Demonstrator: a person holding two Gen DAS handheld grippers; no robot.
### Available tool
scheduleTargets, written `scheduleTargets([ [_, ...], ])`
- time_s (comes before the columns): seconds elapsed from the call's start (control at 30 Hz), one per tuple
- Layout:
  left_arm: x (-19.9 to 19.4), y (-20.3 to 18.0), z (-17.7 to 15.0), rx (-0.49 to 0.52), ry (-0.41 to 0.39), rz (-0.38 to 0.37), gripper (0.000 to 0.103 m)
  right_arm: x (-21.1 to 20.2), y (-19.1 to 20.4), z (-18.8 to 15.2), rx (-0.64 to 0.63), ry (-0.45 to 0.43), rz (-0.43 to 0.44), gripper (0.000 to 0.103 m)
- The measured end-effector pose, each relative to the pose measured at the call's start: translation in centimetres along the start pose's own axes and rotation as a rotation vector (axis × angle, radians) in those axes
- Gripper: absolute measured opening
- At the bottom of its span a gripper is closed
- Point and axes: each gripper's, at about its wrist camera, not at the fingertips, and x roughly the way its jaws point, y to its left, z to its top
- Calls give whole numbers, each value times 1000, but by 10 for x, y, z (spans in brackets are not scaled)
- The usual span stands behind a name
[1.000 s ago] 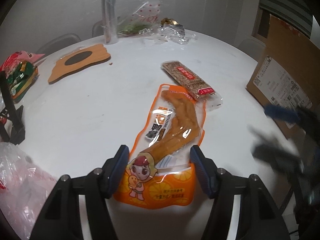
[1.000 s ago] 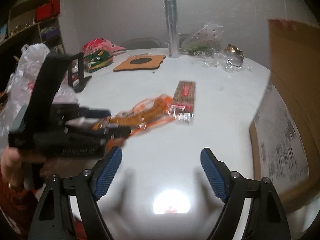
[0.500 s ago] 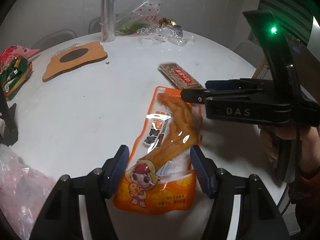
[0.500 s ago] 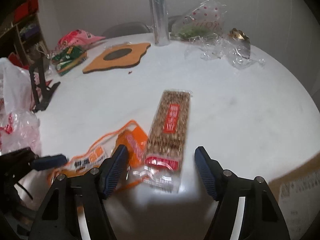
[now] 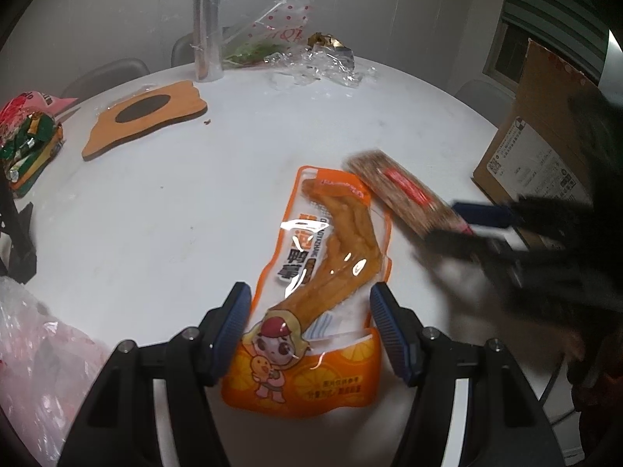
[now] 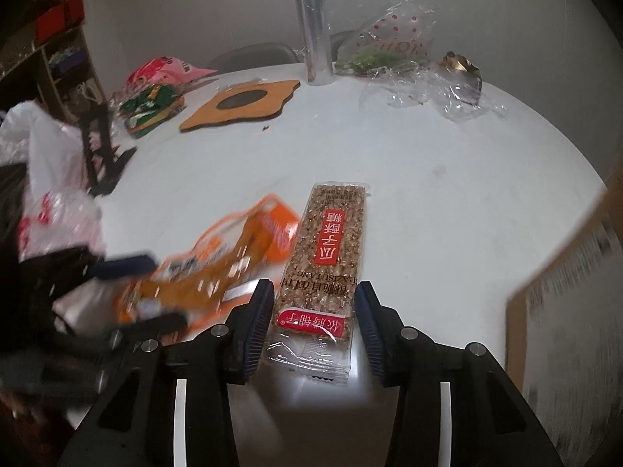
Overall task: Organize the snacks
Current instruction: 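Lift both held snacks and carry them toward the cardboard box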
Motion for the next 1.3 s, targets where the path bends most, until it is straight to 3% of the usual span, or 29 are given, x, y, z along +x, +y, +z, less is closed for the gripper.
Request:
scheduleTargets([
  [0.1,1,-3,1,11,7,-4,62,-13,4,-19,-17,5,1,39],
  [0.2,4,-7,3,16,16,-16,74,-23,5,-33,-26,7,-12,39],
  [0.33,10,-16,7,50,27,-3,79,-32,7,-45,-53,7,-50,39],
  [0.6,25,-25,18,84,46,37,79,-35,4,-56,-81,15,-104,40],
  [0.93,33,-28,25,105,43,52,79,-23,-6,-46,-48,8,-106,58],
  [1.03,30,-29,23,116,34,41,71,-17,-6,-43,-50,9,-109,58],
  [1.2,28,-30,21,119,22,37,67,-13,-8,-38,-44,2,-119,58],
  [1.3,23,-29,21,98,9,6,55,-13,-8,-37,-42,-6,-121,39],
])
